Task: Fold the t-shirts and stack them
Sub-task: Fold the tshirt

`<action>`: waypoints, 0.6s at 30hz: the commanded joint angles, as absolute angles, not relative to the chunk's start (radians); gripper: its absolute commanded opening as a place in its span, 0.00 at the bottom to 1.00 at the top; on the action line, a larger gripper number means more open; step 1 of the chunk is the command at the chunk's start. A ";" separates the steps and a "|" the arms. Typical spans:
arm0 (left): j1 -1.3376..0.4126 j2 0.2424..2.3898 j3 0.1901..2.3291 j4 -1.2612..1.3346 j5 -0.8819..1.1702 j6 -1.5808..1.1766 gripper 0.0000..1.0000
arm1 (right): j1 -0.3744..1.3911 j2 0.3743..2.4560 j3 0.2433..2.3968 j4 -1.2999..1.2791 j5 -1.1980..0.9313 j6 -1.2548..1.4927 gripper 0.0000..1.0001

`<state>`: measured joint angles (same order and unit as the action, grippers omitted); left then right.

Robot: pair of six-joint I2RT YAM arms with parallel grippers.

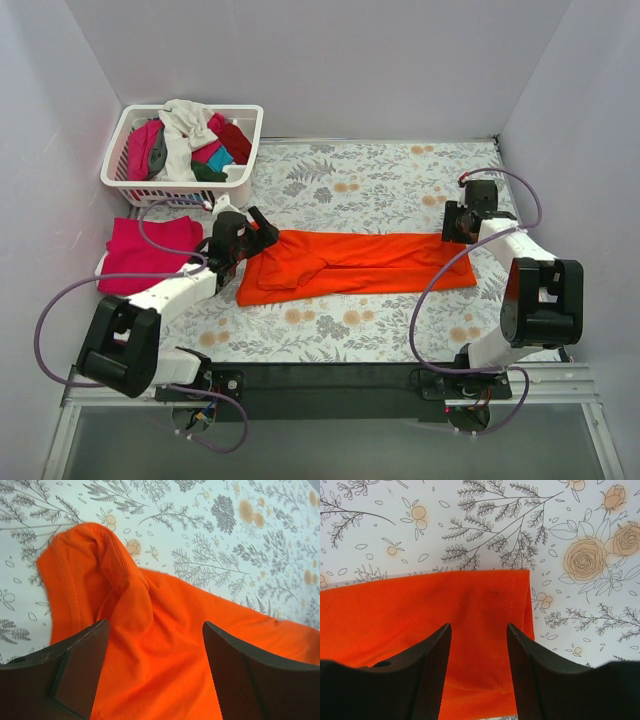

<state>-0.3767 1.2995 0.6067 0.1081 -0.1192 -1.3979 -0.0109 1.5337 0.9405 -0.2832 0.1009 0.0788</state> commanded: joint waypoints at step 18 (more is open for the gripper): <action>-0.299 1.578 0.746 0.216 -0.180 -1.310 0.46 | -0.084 1.618 0.983 -0.222 0.091 0.098 0.44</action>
